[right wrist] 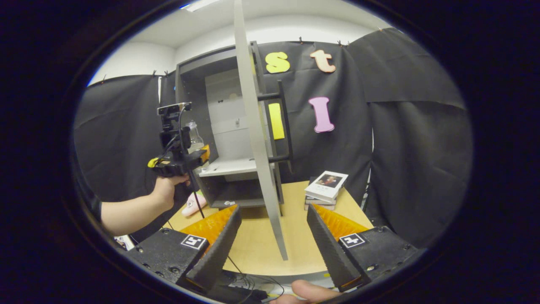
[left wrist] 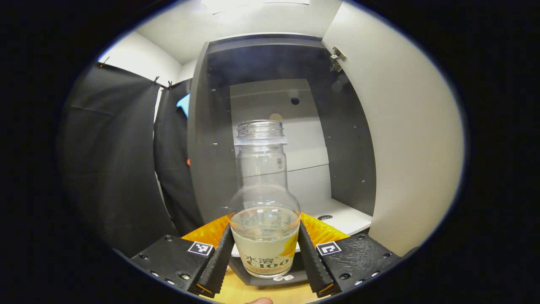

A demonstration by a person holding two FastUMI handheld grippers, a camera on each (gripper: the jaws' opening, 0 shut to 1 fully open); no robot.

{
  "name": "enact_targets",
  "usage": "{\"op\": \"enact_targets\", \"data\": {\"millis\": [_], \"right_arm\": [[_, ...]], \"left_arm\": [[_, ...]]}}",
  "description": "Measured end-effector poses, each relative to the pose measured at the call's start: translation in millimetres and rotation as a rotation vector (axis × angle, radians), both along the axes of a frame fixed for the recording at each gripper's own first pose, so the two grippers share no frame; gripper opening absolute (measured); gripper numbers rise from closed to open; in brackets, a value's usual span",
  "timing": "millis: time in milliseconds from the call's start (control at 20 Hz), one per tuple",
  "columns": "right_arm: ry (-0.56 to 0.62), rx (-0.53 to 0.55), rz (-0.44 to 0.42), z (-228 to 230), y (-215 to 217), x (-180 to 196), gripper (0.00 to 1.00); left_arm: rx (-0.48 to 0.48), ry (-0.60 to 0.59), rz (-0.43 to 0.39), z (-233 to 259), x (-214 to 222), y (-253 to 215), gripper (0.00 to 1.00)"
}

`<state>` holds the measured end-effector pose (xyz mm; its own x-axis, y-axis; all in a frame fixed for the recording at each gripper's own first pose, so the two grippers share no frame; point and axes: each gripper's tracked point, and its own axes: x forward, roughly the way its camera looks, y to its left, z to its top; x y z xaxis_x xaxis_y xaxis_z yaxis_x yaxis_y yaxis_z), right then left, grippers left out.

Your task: Open the cabinet door with the right hand, grasp the bottle in the cabinet with the left hand and place it on the coaster, then close the cabinet door with the right hand.

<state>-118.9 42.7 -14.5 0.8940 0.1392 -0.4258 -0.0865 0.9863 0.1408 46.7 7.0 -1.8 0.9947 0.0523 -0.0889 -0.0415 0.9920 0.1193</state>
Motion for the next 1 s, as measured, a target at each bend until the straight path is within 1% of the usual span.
{"op": "enact_targets", "data": {"millis": [50, 100, 250, 300, 350, 400, 450, 500, 550, 600, 700, 850, 950, 1000], "right_arm": [[0.010, -0.002, 0.016, -5, 2, -1, 1.00], [0.032, -0.007, 0.031, -11, 5, -5, 0.96], [0.112, -0.036, 0.077, -45, 6, -14, 0.96], [0.145, -0.035, 0.088, -57, 7, -14, 1.00], [0.186, -0.037, 0.096, -69, 7, -14, 1.00], [0.229, -0.036, 0.112, -80, 9, -17, 0.96], [0.258, -0.037, 0.117, -91, 9, -19, 1.00], [0.286, -0.037, 0.121, -101, 9, -18, 1.00], [0.318, -0.038, 0.121, -112, 9, -19, 1.00], [0.356, -0.051, 0.111, -120, 6, -19, 1.00], [0.418, -0.066, 0.086, -144, 3, -20, 1.00], [0.430, -0.097, 0.030, -169, 6, -30, 1.00], [0.465, -0.119, 0.029, -186, 14, -41, 1.00], [0.492, -0.129, 0.050, -192, 21, -49, 1.00]], "left_arm": [[0.004, 0.006, 0.008, -4, -8, 6, 0.84], [0.008, 0.013, 0.022, -7, -16, 10, 0.74], [0.008, 0.012, 0.057, -23, -41, 20, 0.74], [0.006, 0.012, 0.070, -30, -48, 25, 0.74], [0.000, 0.020, 0.081, -40, -54, 29, 0.74], [-0.005, 0.033, 0.091, -51, -60, 33, 0.84], [-0.004, 0.037, 0.103, -62, -66, 40, 0.74], [-0.002, 0.037, 0.119, -74, -71, 47, 0.74], [-0.005, 0.041, 0.139, -86, -74, 55, 0.64], [-0.016, 0.048, 0.157, -102, -76, 63, 0.74], [0.004, 0.061, 0.219, -129, -85, 82, 0.74], [0.001, 0.022, 0.247, -154, -92, 99, 0.74], [-0.015, 0.039, 0.250, -183, -99, 107, 0.74], [-0.019, 0.051, 0.246, -199, -104, 111, 0.74]]}}
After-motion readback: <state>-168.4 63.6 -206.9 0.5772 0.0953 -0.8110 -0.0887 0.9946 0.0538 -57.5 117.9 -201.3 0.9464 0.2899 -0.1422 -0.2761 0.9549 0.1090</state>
